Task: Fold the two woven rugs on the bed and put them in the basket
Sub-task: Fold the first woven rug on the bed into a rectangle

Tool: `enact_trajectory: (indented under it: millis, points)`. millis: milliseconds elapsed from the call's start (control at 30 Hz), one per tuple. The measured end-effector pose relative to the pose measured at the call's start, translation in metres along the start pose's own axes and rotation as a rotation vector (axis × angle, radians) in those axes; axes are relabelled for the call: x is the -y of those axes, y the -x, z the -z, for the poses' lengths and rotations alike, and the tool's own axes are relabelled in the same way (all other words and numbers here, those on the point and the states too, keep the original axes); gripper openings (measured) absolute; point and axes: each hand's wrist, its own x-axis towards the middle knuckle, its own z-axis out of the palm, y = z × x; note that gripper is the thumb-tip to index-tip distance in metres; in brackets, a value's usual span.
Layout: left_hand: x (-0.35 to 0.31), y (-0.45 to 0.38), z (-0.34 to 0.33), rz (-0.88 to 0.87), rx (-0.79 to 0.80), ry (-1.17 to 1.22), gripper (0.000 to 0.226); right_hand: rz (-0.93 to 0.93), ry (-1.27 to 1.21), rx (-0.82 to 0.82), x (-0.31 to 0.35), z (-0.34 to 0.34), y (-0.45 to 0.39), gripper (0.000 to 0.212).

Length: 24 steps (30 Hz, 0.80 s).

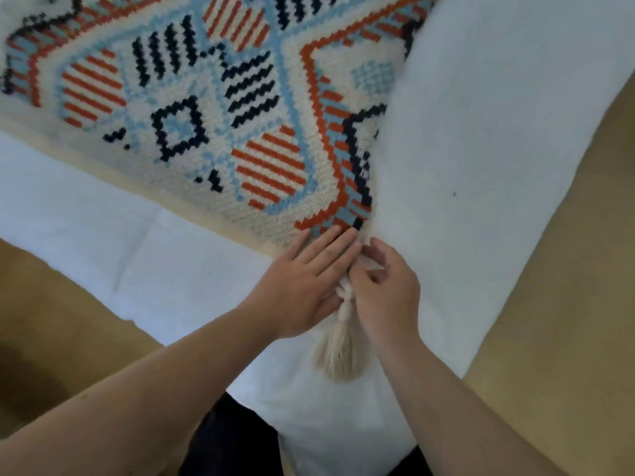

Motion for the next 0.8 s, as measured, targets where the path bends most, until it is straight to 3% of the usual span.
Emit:
enact_trajectory:
  millis: [67,133,267,567,633,800]
  points:
    - [0.010,0.002,0.001,-0.066,-0.020,0.061,0.065,-0.104,-0.074,-0.043,0.004,-0.007,0.007,0.040]
    - [0.020,0.002,0.002,-0.115,-0.057,0.118,0.063,-0.169,-0.143,-0.080,0.008,-0.015,0.015,0.011]
    - [0.031,0.013,0.015,-0.194,-0.091,0.180,0.059,-0.151,-0.163,-0.131,0.022,-0.036,0.045,0.044]
    - [0.020,0.026,0.032,-0.430,-0.103,0.135,0.049,-0.009,-0.083,-0.378,0.007,-0.032,0.086,0.019]
    - [0.010,0.036,0.030,-0.490,-0.087,0.105,0.045,-0.039,-0.039,-0.345,-0.007,-0.025,0.098,0.020]
    - [-0.006,0.056,0.029,-0.565,0.094,-0.008,0.042,-0.274,-0.037,-0.067,-0.037,-0.023,0.117,0.007]
